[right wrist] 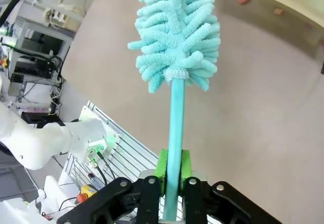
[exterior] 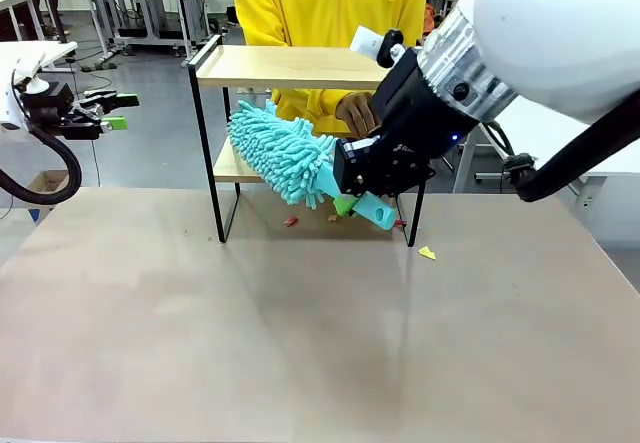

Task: Clean the shelf.
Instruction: Clean the specific section of the Shelf indicated by the human with the Duster.

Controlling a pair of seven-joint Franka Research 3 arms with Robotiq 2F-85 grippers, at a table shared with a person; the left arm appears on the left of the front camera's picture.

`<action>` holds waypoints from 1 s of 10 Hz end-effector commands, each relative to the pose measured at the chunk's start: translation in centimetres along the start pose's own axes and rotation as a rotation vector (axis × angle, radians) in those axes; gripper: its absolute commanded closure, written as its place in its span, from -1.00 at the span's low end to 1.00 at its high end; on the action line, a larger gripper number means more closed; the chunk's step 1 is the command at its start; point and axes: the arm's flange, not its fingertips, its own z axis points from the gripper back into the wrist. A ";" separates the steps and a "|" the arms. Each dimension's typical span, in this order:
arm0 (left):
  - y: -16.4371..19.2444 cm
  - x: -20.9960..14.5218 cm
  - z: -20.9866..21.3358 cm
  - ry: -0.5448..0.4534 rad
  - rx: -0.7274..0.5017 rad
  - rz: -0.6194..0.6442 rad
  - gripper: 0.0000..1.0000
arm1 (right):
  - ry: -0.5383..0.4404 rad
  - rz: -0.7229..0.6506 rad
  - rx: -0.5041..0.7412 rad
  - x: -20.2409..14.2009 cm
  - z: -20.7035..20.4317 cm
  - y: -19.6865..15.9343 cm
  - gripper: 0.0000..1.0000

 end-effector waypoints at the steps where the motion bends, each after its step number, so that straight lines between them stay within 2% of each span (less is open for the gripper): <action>1: -0.1 0.4 0.0 0.001 -0.003 -0.004 -1.00 | -0.064 -0.083 -0.072 1.3 -1.3 2.1 0.74; 2: -0.1 0.4 0.0 0.001 -0.003 -0.004 -1.00 | -0.117 -0.166 -0.132 3.1 -3.0 3.8 0.74; 5: -0.1 0.4 0.0 0.001 -0.003 -0.004 -1.00 | -0.255 -0.297 -0.193 8.0 -8.1 8.2 0.74; 7: -0.1 0.4 0.0 0.001 -0.003 -0.004 -1.00 | -0.273 -0.333 -0.224 10.7 -11.3 9.8 0.74; 10: -0.1 0.4 0.0 0.001 -0.003 -0.004 -1.00 | -0.258 -0.299 -0.260 13.5 -14.5 12.0 0.74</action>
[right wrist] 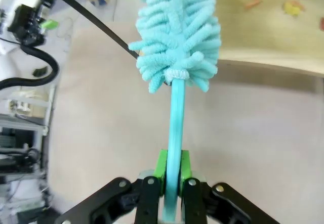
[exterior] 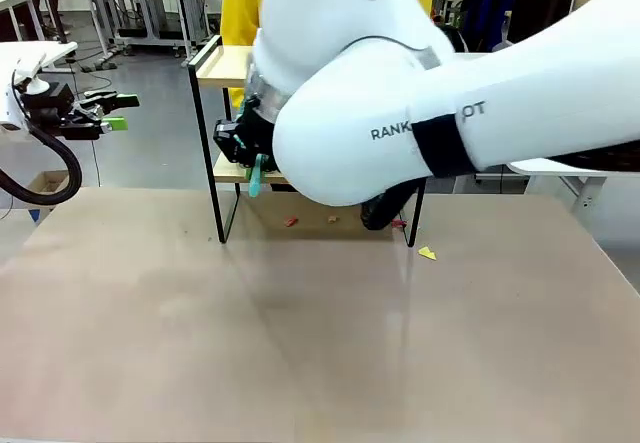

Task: Clean the shelf.
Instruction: Clean the specific section of the Shelf indicated by the human with the Duster.

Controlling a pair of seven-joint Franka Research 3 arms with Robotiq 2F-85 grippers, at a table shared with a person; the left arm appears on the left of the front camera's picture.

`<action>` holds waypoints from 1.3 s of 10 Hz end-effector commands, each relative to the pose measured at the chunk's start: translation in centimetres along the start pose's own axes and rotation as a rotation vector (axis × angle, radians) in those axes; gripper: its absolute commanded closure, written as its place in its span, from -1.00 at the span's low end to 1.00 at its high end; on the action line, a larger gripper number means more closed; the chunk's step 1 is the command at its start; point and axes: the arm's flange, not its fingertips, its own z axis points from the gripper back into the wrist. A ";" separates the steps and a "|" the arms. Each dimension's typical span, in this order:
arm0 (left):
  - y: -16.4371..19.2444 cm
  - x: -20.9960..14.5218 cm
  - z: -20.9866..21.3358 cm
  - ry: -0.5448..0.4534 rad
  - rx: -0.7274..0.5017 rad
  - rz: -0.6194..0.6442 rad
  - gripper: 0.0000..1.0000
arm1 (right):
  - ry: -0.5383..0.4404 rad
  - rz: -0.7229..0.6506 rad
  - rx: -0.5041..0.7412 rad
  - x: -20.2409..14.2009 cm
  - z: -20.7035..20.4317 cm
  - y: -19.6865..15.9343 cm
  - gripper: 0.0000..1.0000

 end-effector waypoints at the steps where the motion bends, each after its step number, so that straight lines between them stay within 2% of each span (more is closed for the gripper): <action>1: -0.1 0.4 0.0 0.001 -0.003 -0.005 -1.00 | 0.004 0.012 -0.035 1.2 -2.5 4.7 0.74; 6: -0.1 0.4 0.0 0.001 -0.003 -0.005 -1.00 | 0.050 -0.016 -0.051 1.4 -6.3 4.7 0.74; 8: -0.1 0.4 0.0 0.001 -0.003 -0.005 -1.00 | 0.078 -0.037 -0.060 1.1 -6.3 4.4 0.74; 9: -0.1 0.4 0.0 0.001 -0.003 -0.005 -1.00 | 0.071 0.021 -0.045 1.1 -6.7 3.5 0.74; 13: -0.1 0.4 0.0 0.001 -0.003 -0.005 -1.00 | 0.072 0.016 -0.054 1.1 -6.8 3.7 0.74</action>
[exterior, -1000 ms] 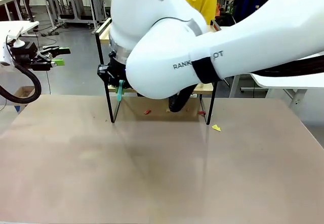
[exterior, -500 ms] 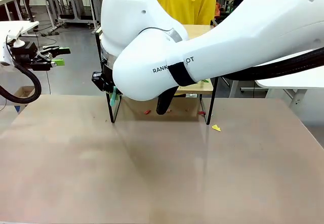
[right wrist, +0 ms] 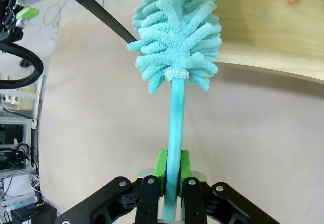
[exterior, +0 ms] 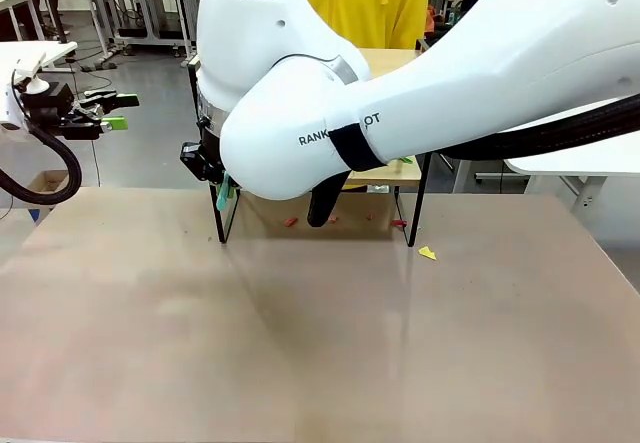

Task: Clean the shelf.
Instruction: Clean the specific section of the Shelf indicated by the human with the Duster.

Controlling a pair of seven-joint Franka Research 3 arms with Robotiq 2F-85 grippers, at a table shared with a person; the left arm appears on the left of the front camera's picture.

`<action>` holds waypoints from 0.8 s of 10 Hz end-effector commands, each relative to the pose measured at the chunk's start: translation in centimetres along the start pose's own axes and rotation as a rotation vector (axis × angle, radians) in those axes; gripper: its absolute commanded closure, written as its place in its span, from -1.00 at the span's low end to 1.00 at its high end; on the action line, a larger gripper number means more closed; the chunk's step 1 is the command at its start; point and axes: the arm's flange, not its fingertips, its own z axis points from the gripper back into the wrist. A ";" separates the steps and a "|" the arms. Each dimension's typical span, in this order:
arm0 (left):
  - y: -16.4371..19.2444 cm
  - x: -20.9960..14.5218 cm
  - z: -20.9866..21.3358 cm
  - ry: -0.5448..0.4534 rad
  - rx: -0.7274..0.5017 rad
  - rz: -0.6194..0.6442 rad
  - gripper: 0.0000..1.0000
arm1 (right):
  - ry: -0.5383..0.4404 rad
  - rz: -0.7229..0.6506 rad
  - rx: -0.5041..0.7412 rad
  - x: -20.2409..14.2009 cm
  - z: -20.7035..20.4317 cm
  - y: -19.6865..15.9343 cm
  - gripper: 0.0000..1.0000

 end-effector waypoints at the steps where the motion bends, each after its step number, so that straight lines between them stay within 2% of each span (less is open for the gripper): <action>1: -0.1 0.4 0.0 0.001 -0.003 -0.004 -1.00 | 0.030 -0.029 -0.005 0.4 0.1 -1.7 0.74; 4: -0.1 0.4 0.0 0.001 -0.003 -0.004 -1.00 | 0.098 -0.099 -0.005 0.7 1.0 -8.1 0.74; 8: -0.1 0.4 0.0 0.001 -0.003 -0.004 -1.00 | 0.142 -0.174 -0.001 0.3 4.6 -18.3 0.74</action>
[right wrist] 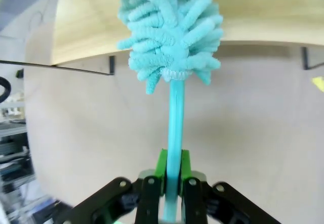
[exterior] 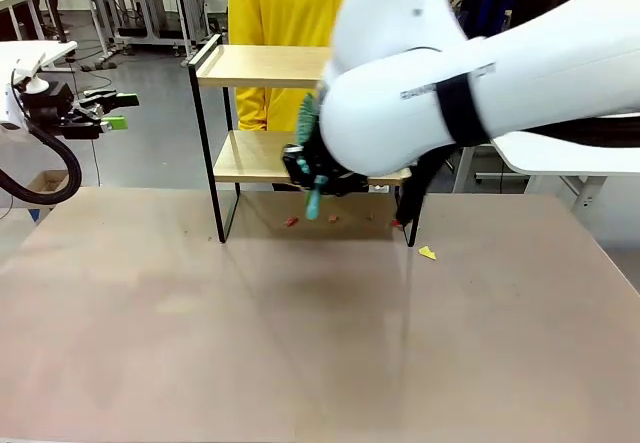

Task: Clean the shelf.
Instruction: Clean the specific section of the Shelf indicated by the human with the Duster.

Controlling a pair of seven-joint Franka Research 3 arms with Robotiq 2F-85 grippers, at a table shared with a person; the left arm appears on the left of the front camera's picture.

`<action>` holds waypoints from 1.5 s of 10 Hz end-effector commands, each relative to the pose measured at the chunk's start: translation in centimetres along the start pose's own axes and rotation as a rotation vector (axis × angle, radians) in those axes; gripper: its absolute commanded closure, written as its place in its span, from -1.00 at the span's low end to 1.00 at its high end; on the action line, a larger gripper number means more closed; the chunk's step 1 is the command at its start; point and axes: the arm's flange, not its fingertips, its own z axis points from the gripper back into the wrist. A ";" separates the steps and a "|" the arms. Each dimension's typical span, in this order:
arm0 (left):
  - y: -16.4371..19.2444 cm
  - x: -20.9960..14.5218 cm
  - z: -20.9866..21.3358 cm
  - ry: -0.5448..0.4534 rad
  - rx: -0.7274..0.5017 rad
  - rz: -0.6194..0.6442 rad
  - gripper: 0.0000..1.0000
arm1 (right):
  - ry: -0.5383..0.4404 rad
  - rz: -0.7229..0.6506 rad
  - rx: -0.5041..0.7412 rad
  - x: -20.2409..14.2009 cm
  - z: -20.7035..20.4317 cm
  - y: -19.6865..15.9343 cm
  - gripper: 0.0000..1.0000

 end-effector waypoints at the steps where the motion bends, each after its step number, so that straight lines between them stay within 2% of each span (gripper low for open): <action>1: -0.1 0.4 -0.1 0.001 -0.003 -0.004 -1.00 | 0.034 -0.016 -0.004 -0.5 2.2 -6.0 0.74; 3: -0.1 0.4 -0.1 0.001 -0.003 -0.004 -1.00 | 0.020 -0.054 -0.080 -0.3 4.2 -10.2 0.74; 5: -0.1 0.4 -0.1 0.001 -0.003 -0.004 -1.00 | -0.016 -0.052 -0.136 -1.2 6.6 -12.1 0.74; 6: -0.1 0.4 -0.1 0.001 -0.003 -0.004 -1.00 | -0.020 -0.032 -0.170 -1.5 7.1 -12.4 0.74; 7: -0.1 0.4 -0.1 0.001 -0.003 -0.004 -1.00 | -0.051 0.058 -0.096 -2.1 7.4 -11.7 0.74; 8: -0.1 0.4 -0.1 0.001 -0.003 -0.004 -1.00 | -0.013 -0.073 -0.134 -1.0 6.6 -12.3 0.74; 11: -0.1 0.4 -0.1 0.001 -0.003 -0.004 -1.00 | -0.013 -0.073 -0.134 -1.0 6.6 -12.3 0.74; 12: -0.1 0.4 -0.1 0.001 -0.003 -0.004 -1.00 | -0.017 -0.045 -0.137 -1.4 6.9 -12.2 0.74; 13: -0.1 0.4 -0.1 0.001 -0.003 -0.004 -1.00 | -0.047 0.045 -0.077 -1.8 8.9 -12.4 0.74; 15: -0.1 0.4 -0.1 0.001 -0.003 -0.004 -1.00 | -0.034 0.203 -0.014 -2.6 11.5 -13.6 0.74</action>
